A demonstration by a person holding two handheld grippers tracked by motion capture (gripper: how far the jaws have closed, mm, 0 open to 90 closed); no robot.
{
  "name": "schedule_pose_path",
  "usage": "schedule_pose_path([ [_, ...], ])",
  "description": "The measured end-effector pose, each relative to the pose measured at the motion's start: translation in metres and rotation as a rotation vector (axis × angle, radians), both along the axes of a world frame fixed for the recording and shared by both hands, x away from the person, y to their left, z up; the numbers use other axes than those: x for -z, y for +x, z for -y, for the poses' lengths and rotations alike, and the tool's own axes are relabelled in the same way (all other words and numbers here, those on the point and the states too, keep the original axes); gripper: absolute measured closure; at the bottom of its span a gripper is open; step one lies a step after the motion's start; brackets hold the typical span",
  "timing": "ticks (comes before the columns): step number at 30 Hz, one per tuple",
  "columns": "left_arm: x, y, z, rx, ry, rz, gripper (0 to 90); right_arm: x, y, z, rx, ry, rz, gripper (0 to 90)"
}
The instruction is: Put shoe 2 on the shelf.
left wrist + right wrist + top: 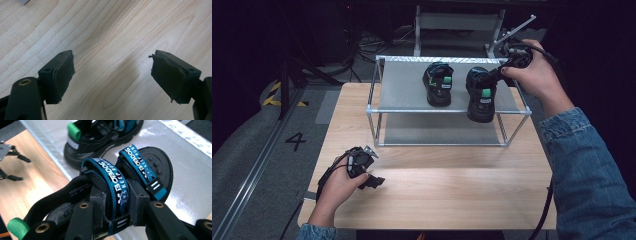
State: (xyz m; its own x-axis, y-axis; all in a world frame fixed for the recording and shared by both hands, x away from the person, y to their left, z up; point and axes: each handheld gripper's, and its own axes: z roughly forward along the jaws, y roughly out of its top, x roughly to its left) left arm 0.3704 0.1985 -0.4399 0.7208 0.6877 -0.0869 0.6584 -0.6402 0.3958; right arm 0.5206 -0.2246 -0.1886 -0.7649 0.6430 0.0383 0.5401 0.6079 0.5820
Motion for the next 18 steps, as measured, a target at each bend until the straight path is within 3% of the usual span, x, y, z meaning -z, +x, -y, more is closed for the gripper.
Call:
schedule_pose_path([
  [6,0.002,-0.003,-0.001,0.003,0.004,-0.012,19.1,0.005,0.022,-0.004,0.013,-0.004,-0.003,69.3],
  [10,0.002,-0.005,-0.003,-0.006,0.009,-0.014,19.1,0.011,0.034,-0.005,0.01,0.007,0.02,69.2],
  [18,0.004,-0.007,-0.004,-0.007,0.008,-0.014,19.0,0.02,0.053,-0.014,0.014,0.012,-0.001,69.3],
])
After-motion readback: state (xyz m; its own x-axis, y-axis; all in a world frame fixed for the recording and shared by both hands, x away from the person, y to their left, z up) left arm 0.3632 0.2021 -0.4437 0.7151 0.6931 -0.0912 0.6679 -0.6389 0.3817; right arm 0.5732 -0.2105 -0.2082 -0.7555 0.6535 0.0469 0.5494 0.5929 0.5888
